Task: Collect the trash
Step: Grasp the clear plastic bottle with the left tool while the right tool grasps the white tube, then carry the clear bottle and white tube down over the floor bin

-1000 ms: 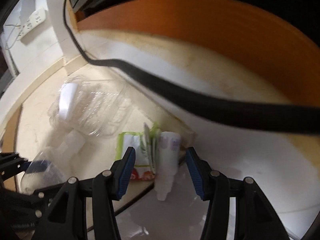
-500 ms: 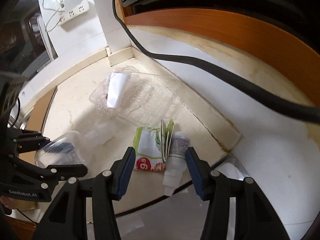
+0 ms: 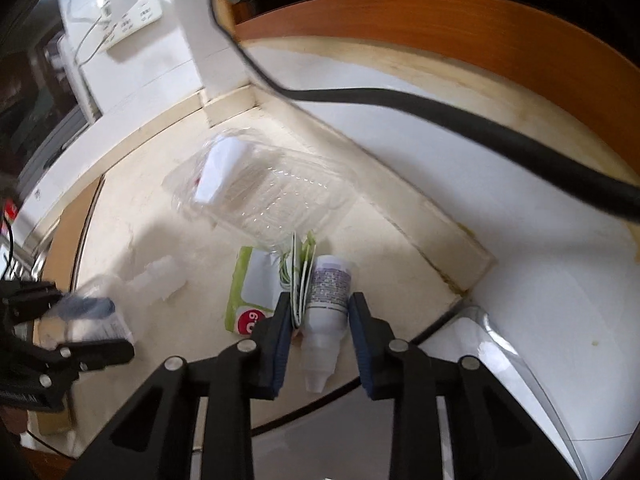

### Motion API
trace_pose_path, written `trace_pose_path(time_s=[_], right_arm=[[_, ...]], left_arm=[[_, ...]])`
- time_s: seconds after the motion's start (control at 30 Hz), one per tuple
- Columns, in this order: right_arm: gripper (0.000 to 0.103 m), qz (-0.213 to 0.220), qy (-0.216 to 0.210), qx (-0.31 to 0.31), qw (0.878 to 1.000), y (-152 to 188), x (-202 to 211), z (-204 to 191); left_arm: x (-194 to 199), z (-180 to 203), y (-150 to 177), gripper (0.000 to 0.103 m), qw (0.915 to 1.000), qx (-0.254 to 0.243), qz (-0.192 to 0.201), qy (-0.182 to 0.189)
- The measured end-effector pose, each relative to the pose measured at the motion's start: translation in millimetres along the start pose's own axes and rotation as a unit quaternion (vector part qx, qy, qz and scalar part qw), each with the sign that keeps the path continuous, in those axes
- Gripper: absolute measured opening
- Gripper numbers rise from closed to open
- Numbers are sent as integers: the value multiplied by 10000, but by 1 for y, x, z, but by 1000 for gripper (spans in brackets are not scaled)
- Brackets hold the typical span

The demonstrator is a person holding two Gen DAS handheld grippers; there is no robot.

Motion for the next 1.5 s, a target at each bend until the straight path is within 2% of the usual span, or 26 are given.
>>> trace_pose_path(time_s=[0.23,0.37,0.5,0.63,0.97,1.07,1.1,1.3,1.5], right_arm=[[31,-162,-272,207,9993,14,10,-12],[36,-254,-441,97,9987,23,14,-13],[37,-281,-481,-248,9981,29,11,-4],[37,-219,-527,-301,9979,28,12,-6],[36,-151,-32,273,9995,35,14,-11],[23,-155,156,329,9992,36,14,-11],[19,-158,205,298,9992,36,15,-11],[19,-268,329,-154,9990,45,24,-6],[19,-125,504,-470,9975,64,63,-22]], left_arm=[[6,-1,-1,53,10000,28,46,55],[5,2,-4,53,9999,0,75,78],[4,1,-5,53,9999,-24,64,86],[4,3,-3,53,9999,-62,57,83],[6,2,0,53,9999,-63,70,48],[8,4,1,53,9999,-46,89,54],[10,5,2,53,9999,-52,106,55],[28,15,8,53,9995,-174,221,110],[59,27,30,53,9981,-405,352,312]])
Point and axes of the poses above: each gripper's, at about its wrist camera, not at the fingertips, and x roughly against the way its jaws point, z to its right, y to its underside, the point moved 5 cm from there along -x, roughly the way its jaws point
